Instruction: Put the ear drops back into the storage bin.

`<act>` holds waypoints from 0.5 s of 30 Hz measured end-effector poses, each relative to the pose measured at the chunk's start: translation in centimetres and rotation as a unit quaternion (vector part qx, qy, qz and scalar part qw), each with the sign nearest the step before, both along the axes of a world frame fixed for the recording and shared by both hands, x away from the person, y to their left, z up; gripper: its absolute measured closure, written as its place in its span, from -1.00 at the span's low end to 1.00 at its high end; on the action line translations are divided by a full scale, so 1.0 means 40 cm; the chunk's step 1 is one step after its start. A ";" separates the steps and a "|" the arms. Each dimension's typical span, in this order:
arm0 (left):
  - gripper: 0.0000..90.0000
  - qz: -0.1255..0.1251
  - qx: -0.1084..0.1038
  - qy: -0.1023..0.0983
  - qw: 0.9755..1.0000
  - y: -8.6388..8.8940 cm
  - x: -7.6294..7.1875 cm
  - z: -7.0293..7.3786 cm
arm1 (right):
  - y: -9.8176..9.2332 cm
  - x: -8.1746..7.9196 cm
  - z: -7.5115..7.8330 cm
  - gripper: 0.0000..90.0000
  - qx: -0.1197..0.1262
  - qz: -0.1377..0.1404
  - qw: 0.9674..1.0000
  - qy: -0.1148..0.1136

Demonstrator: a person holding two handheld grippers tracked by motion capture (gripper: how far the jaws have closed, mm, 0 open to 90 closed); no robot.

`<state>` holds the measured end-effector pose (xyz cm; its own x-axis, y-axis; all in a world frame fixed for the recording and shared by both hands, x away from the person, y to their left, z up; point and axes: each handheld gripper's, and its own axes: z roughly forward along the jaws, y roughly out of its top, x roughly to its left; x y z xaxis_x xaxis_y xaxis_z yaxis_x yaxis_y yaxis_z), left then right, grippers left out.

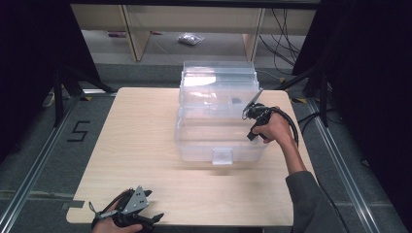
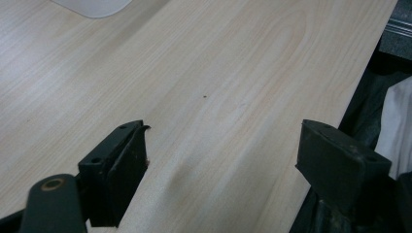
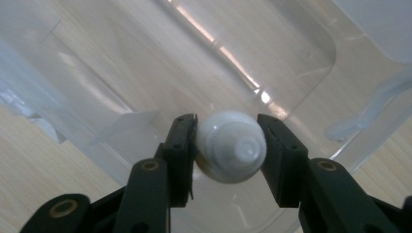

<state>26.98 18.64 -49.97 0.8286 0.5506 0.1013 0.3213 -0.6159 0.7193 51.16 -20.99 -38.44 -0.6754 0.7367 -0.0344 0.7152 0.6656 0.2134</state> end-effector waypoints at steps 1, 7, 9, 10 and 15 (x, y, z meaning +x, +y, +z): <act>-0.60 0.000 0.000 0.000 1.000 0.000 0.000 0.000 | -0.001 0.000 -0.006 0.34 0.001 0.000 1.000 0.001; -0.60 -0.003 0.005 0.000 1.000 0.001 0.001 0.001 | -0.004 0.006 -0.027 0.34 0.000 -0.002 1.000 0.007; -0.60 -0.003 0.006 0.001 1.000 0.000 0.001 0.000 | -0.003 0.008 -0.032 0.34 -0.004 -0.008 1.000 0.011; -0.60 -0.002 0.006 -0.001 1.000 0.000 0.001 0.000 | -0.003 0.010 -0.033 0.34 -0.005 -0.009 1.000 0.013; -0.60 -0.002 0.004 -0.001 1.000 0.001 0.001 0.000 | -0.006 0.019 -0.043 0.34 -0.005 -0.012 1.000 0.016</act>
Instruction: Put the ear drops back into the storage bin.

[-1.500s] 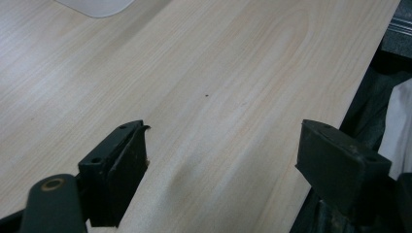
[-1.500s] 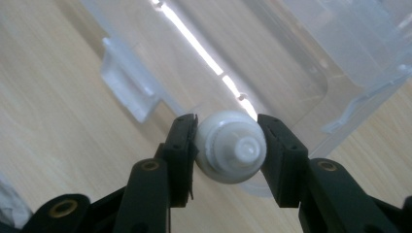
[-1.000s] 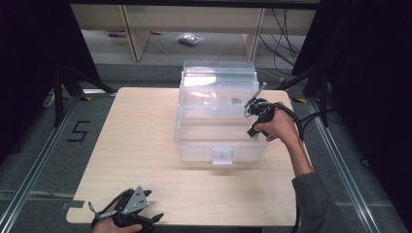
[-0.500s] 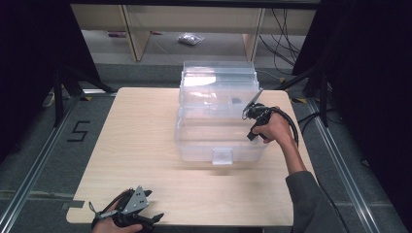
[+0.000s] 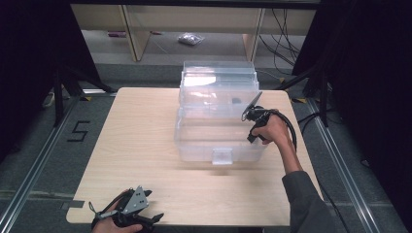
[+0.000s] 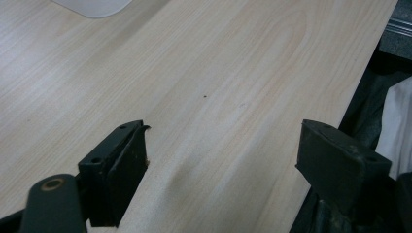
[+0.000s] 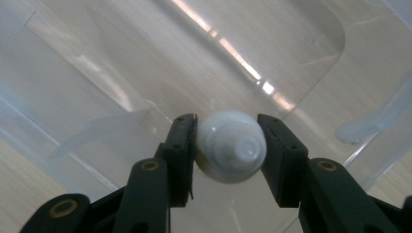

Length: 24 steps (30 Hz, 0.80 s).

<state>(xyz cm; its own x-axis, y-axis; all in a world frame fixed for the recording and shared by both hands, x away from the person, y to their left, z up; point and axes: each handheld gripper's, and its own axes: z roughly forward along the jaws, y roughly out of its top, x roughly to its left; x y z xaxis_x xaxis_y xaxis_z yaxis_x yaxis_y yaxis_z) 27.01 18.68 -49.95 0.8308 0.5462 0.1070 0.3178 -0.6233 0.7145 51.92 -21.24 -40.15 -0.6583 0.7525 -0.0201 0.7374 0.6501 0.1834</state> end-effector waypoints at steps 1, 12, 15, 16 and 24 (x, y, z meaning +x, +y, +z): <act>-0.60 0.000 0.000 0.000 1.000 0.000 0.000 0.000 | 0.002 -0.001 -0.002 0.34 0.000 -0.011 1.000 0.009; -0.60 0.000 0.001 0.000 1.000 -0.001 0.000 -0.001 | 0.000 0.013 -0.034 0.34 -0.003 0.009 1.000 0.011; -0.60 0.006 -0.002 0.005 1.000 -0.002 -0.001 -0.003 | 0.005 0.008 -0.035 0.34 -0.010 -0.018 0.999 0.024; -0.60 0.006 -0.003 0.005 1.000 -0.002 -0.001 -0.003 | 0.007 0.008 -0.035 0.33 -0.008 -0.021 0.999 0.026; -0.60 0.006 -0.003 0.005 1.000 -0.002 -0.001 -0.003 | 0.010 0.012 -0.049 0.34 -0.012 -0.020 0.999 0.029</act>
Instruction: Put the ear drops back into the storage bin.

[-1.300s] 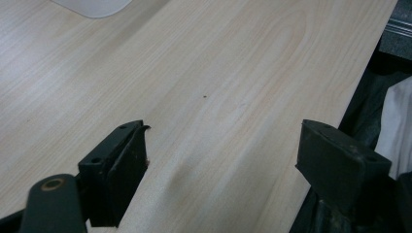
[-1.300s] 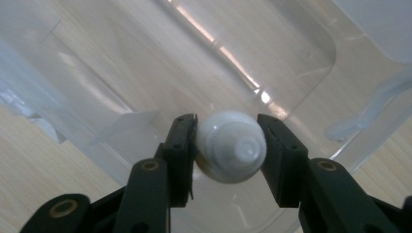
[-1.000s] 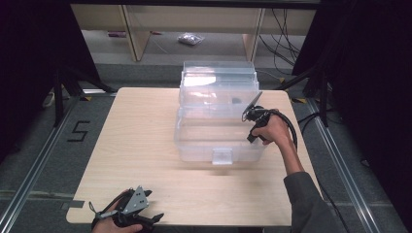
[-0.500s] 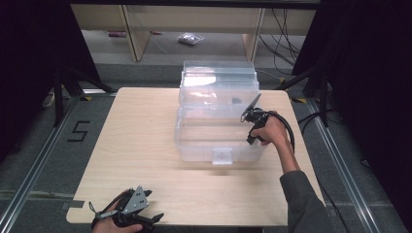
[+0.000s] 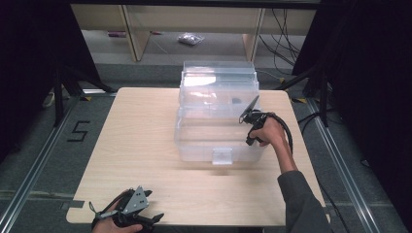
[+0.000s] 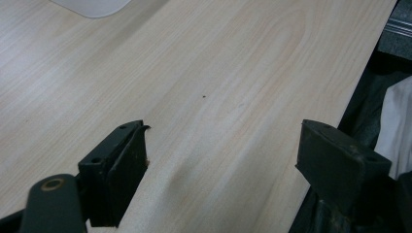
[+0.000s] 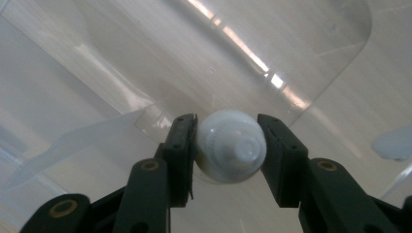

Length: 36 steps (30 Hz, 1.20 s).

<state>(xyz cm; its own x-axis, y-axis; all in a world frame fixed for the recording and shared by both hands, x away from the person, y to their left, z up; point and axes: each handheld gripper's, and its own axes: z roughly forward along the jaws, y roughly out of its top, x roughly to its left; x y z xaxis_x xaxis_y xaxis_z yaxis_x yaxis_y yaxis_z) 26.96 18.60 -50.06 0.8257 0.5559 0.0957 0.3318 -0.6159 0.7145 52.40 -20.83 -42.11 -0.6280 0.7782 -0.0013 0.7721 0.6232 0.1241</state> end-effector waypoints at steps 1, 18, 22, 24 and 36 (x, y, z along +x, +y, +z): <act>-0.60 0.001 -0.001 0.000 1.000 -0.001 0.000 0.000 | 0.003 0.000 0.000 0.34 0.000 -0.005 1.000 0.005; -0.60 -0.006 0.002 -0.005 1.000 0.002 0.002 0.003 | 0.011 0.002 -0.011 0.33 -0.017 -0.004 1.000 0.013; -0.60 -0.006 0.003 -0.005 1.000 0.002 0.001 0.003 | 0.009 -0.001 -0.005 0.33 -0.011 0.001 1.000 0.008; -0.60 -0.006 0.003 -0.005 1.000 0.002 0.002 0.003 | 0.010 -0.006 0.002 0.29 -0.009 -0.009 1.000 0.007; -0.60 -0.005 0.001 -0.003 1.000 0.002 0.002 0.002 | 0.013 -0.031 0.089 -0.12 0.017 0.013 0.998 -0.058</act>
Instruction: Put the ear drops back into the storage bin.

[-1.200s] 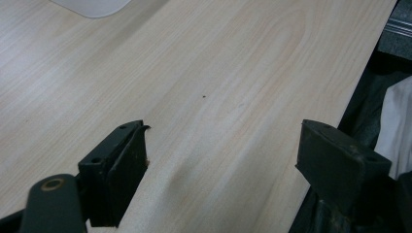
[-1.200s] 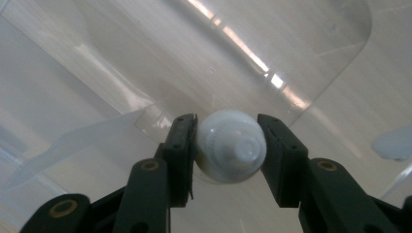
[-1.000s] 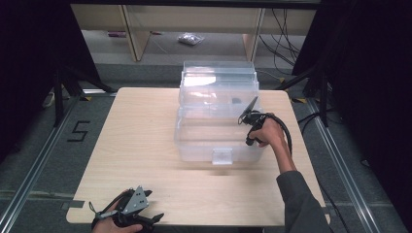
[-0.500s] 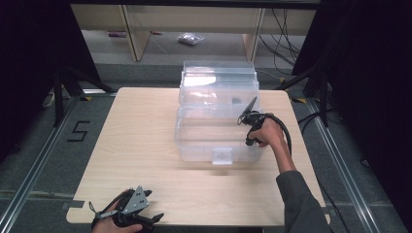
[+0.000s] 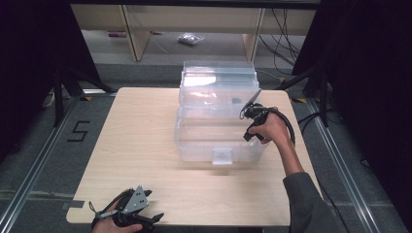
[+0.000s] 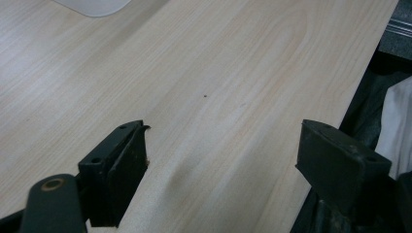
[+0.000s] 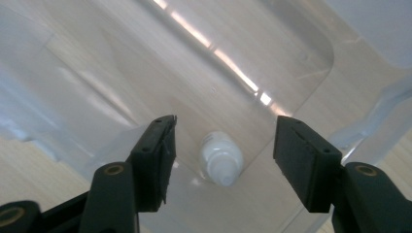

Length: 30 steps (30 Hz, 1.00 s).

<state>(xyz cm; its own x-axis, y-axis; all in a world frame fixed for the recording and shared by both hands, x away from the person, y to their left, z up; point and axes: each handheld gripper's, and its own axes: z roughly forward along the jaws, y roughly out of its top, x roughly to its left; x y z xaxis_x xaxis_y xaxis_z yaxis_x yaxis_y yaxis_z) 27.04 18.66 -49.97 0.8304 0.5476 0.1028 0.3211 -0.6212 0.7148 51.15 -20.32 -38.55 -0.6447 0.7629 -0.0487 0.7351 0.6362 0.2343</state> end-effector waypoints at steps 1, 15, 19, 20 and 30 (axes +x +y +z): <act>-0.60 -0.001 0.000 0.000 1.000 0.000 -0.001 0.001 | 0.001 -0.004 0.005 -0.15 0.001 0.001 1.000 -0.004; -0.60 0.001 0.000 -0.001 1.000 0.001 0.001 0.000 | 0.002 -0.071 0.055 -0.22 0.038 0.030 0.998 -0.036; -0.60 0.001 0.000 -0.001 1.000 0.001 0.001 0.000 | 0.000 -0.085 0.060 -0.29 0.051 0.031 0.997 -0.044; -0.60 0.001 0.000 -0.001 1.000 0.001 0.001 0.000 | -0.001 -0.087 0.060 -0.30 0.054 0.033 0.997 -0.045; -0.60 0.001 0.000 -0.001 1.000 0.001 0.001 0.000 | -0.002 -0.120 0.064 -0.39 0.072 0.025 0.995 -0.057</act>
